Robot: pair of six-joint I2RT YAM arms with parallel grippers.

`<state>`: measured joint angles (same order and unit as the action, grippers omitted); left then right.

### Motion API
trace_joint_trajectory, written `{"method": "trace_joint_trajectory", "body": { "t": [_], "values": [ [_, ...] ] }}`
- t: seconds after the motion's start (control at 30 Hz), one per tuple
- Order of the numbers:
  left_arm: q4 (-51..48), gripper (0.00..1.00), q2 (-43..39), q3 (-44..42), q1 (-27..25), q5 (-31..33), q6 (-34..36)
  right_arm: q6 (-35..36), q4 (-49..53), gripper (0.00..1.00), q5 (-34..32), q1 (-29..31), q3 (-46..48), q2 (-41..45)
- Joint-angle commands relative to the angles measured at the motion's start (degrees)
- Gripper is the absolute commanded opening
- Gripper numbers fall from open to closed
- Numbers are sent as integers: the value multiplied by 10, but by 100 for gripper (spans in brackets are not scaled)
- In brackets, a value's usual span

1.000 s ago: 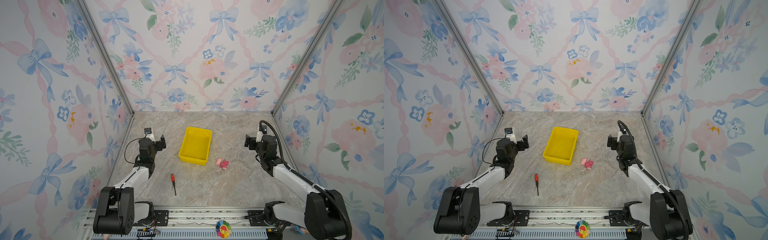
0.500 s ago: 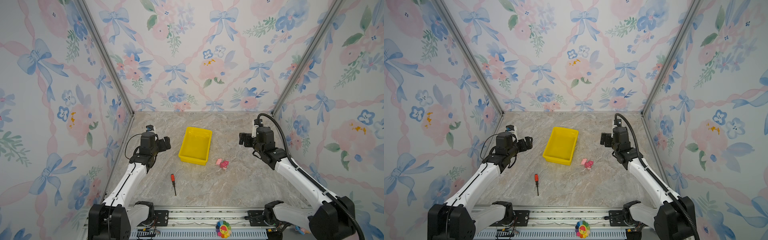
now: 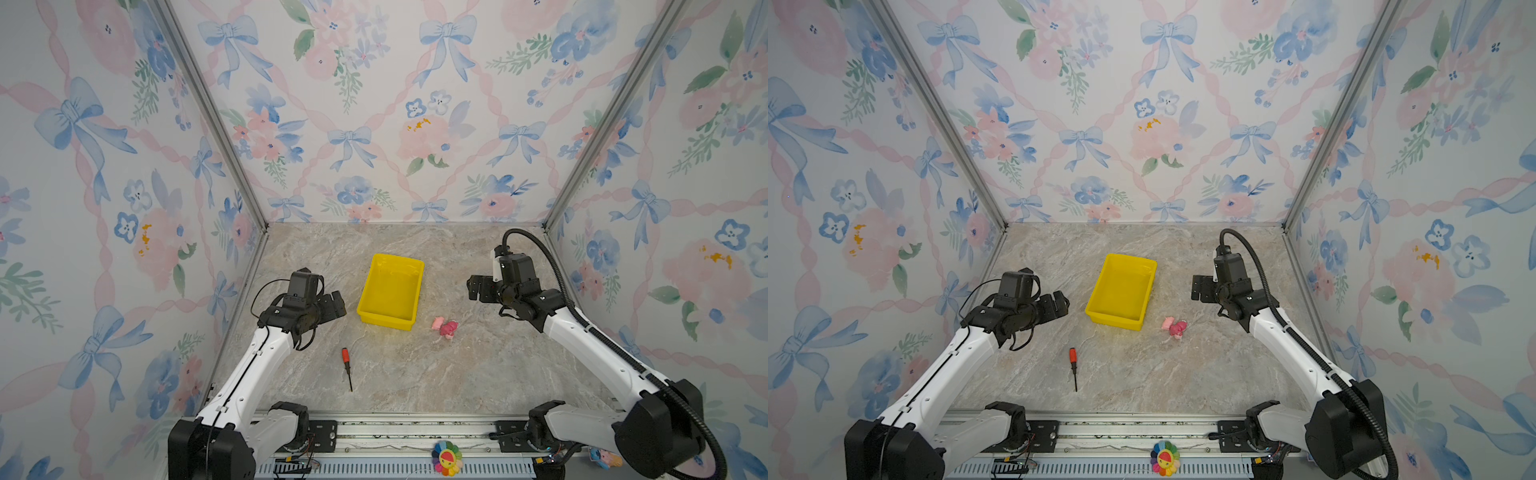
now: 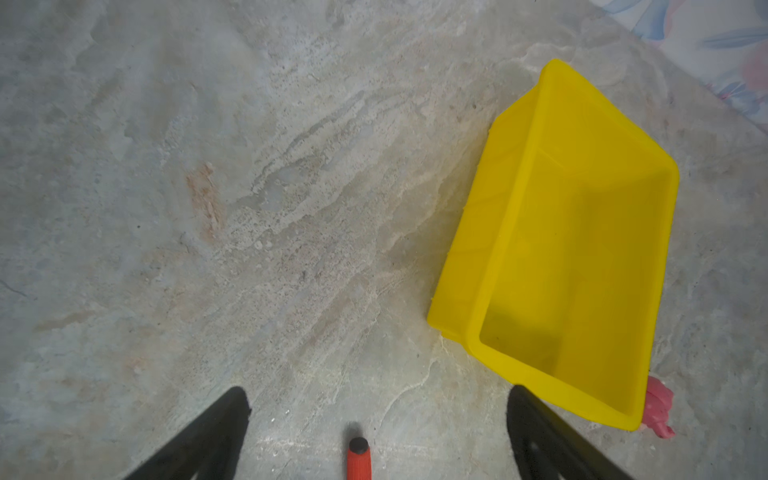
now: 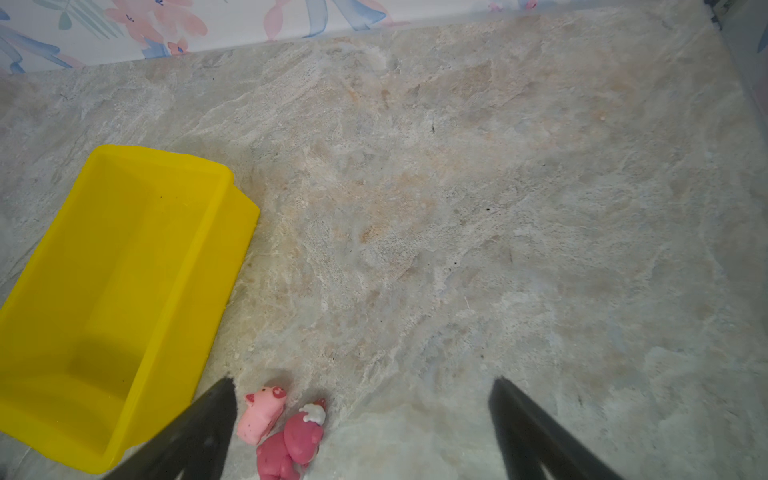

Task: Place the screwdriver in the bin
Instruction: 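Lower the left gripper over the red-handled screwdriver while the right arm reaches toward the bin, then close the left gripper on the screwdriver handle and lift it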

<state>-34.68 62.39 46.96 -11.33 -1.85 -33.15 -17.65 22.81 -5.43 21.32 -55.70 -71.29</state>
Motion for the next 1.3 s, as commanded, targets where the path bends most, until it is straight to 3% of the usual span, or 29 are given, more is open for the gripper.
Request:
{"method": "trace_joint_trajectory", "body": {
  "t": [0.0,0.17,0.37,0.73,0.87,1.0,1.27],
  "values": [
    [-67,97,5,-17,-17,-11,-36,2,25,97,29,16,-29,-1],
    [-68,96,-3,-71,-29,-19,-76,33,29,97,43,47,-44,3],
    [-69,96,28,-84,-82,-12,-87,64,17,97,83,93,-38,11],
    [-66,92,90,-79,-111,10,-98,152,-55,97,167,247,-1,38],
    [-65,89,111,-77,-117,8,-97,136,-63,97,208,271,-11,26],
    [-64,87,131,-71,-126,24,-102,81,-114,97,206,279,11,36],
    [-62,70,160,-66,-150,57,-122,72,-117,97,207,283,5,26]
  ]
}}
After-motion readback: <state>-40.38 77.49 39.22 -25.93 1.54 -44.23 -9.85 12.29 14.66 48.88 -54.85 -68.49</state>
